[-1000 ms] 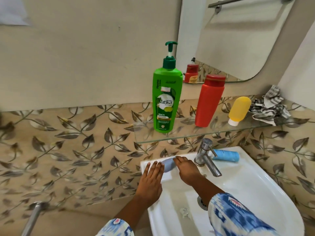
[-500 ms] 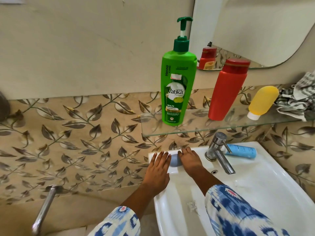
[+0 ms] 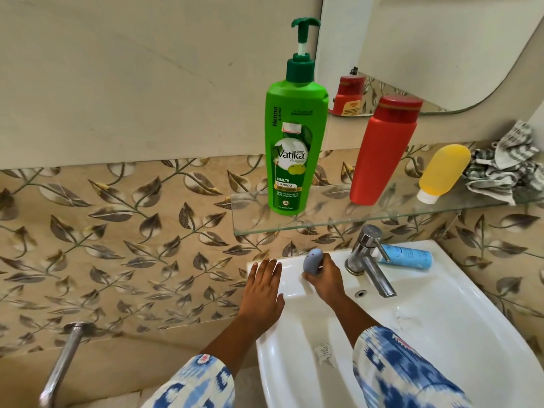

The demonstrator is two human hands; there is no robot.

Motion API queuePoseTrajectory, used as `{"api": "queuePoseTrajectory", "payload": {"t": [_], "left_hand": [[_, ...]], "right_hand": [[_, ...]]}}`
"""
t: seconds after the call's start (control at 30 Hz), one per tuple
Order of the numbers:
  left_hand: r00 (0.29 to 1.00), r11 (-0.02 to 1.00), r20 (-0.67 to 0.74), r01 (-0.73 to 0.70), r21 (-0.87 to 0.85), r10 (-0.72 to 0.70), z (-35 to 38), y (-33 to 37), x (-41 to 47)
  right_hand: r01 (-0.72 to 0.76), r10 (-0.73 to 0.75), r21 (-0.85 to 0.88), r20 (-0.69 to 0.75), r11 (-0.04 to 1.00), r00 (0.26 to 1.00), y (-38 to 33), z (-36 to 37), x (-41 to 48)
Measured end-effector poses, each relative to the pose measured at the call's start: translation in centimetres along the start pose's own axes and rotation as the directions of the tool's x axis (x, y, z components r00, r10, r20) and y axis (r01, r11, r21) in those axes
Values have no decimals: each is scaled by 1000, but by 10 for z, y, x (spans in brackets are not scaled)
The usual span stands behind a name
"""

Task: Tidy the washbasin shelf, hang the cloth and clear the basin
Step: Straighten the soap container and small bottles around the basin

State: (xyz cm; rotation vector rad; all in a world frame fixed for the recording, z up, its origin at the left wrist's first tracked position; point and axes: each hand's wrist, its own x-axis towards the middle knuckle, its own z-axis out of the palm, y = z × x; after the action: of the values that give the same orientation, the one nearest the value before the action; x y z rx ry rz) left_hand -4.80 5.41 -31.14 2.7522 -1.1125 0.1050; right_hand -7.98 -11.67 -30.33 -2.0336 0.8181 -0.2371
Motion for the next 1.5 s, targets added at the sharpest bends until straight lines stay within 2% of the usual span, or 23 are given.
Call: {"api": "queuePoseTrajectory", "payload": {"t": [0.3, 0.4, 0.53, 0.63, 0.77, 0.87, 1.07, 1.2, 1.37, 1.5], "left_hand": [[1000, 999, 0, -4, -39, 4, 6, 5, 1], [1000, 998, -12, -4, -68, 3, 11, 9, 0], [996, 978, -77, -50, -203, 35, 13, 26, -6], [989, 945, -114, -123, -305, 92, 14, 47, -9], [976, 918, -126, -208, -338, 175, 17, 81, -5], [969, 913, -97, -248, -324, 229, 17, 101, 3], [924, 880, -129, -383, -281, 361, 13, 135, 18], [921, 885, -107, -390, -255, 376, 13, 149, 25], [895, 877, -69, -447, -179, 442, 13, 153, 34], [886, 867, -61, -462, -187, 459, 13, 150, 40]], "right_hand": [[-29, 29, 10, -68, 1000, 997, -2, 19, 0], [-66, 69, 68, -37, 995, 997, 1, 18, -4], [21, -18, 25, -122, 999, 992, 17, 8, -21], [147, -166, -109, -188, 983, 968, 36, -8, -40], [238, -265, -339, -35, 910, 964, 75, -36, -61], [193, -222, -432, -18, 881, 975, 102, -64, -69], [-15, -117, -488, -238, 873, 964, 123, -131, -48], [-112, -60, -521, -304, 846, 951, 111, -161, -13], [-64, -120, -564, -283, 823, 952, 88, -181, 23], [-11, -153, -594, -226, 804, 962, 82, -182, 44]]}}
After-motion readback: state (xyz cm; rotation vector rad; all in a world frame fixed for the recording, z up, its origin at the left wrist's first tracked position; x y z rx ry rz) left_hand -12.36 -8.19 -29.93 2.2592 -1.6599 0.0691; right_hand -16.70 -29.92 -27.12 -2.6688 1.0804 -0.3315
